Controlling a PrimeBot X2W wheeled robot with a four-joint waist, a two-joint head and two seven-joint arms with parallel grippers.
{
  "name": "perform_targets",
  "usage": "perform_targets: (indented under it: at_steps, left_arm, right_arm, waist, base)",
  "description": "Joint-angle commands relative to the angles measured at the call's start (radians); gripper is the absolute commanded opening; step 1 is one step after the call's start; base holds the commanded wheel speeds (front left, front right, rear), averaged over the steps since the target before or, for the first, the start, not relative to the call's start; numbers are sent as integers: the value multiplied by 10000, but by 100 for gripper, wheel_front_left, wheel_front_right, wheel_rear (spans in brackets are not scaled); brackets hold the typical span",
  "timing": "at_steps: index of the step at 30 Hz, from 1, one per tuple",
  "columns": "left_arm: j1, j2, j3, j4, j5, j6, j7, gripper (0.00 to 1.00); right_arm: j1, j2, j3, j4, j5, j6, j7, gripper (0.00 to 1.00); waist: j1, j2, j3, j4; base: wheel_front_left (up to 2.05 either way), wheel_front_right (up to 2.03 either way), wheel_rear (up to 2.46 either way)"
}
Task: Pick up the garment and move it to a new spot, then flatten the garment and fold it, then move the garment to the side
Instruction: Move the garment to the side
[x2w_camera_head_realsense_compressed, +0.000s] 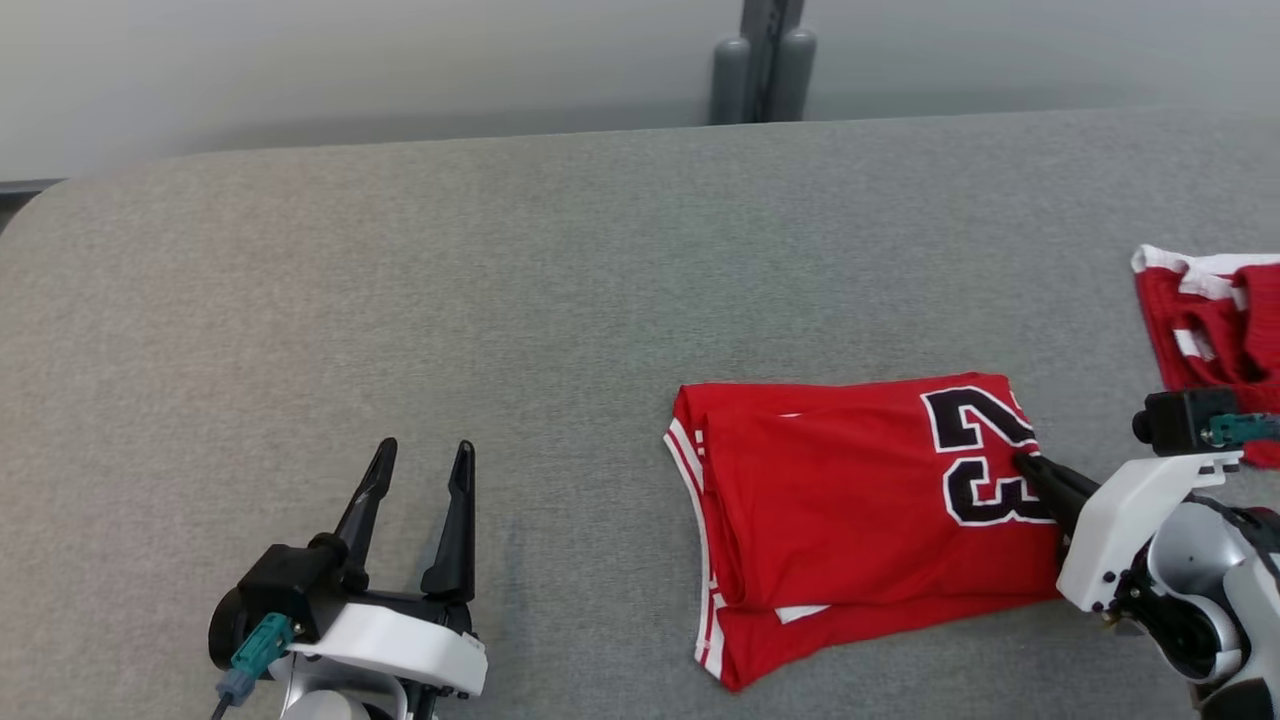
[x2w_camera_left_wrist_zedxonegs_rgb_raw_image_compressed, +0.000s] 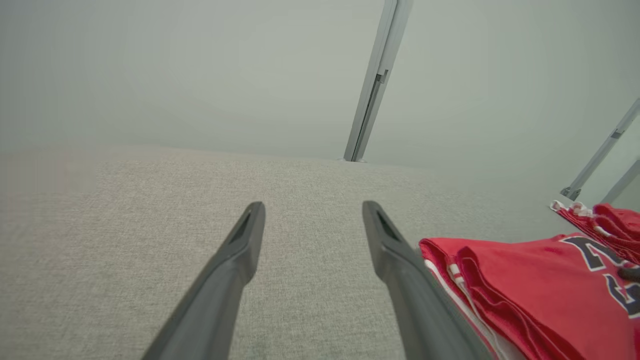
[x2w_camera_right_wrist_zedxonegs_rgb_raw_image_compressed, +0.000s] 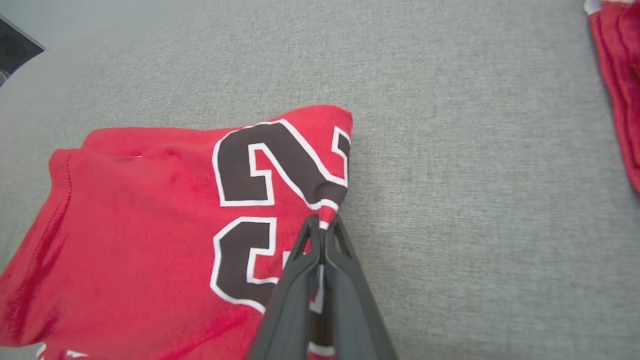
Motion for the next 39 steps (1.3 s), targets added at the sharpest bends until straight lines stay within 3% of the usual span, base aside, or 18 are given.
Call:
perform_targets:
  at_steps: [1, 14, 20, 27, 39]
  left_arm:
    - [-61, 35, 35, -6, 99, -35, -45, 100]
    - [-153, 48, -10, 118, 418, -219, -45, 100]
    - [-311, 53, -212, 261, 550, -317, -45, 100]
    - [-451, 51, -314, 384, 544, -317, -45, 100]
    - [-423, 40, -314, 332, 336, -224, -44, 100]
  right_arm:
    - [-131, -163, -24, 24, -3, 2, -139, 0]
    - [-434, -613, -75, -168, -64, 2, -487, 0]
    - [-536, -579, 94, -194, -88, 2, -625, 0]
    - [-865, -573, 309, -222, -213, 2, -819, 0]
    - [-2779, -1068, 148, 176, -793, 2, -542, 0]
  waist:
    - [0, -1, -48, -543]
    - [0, -1, 14, -3162]
    - [0, -1, 98, -3919]
    - [0, -1, 89, -3814]
    - [0, -1, 3, -2578]
  base:
    - [0, 0, 0]
    - [0, 0, 0]
    - [0, 0, 0]
    - [0, 0, 0]
    - [0, 0, 0]
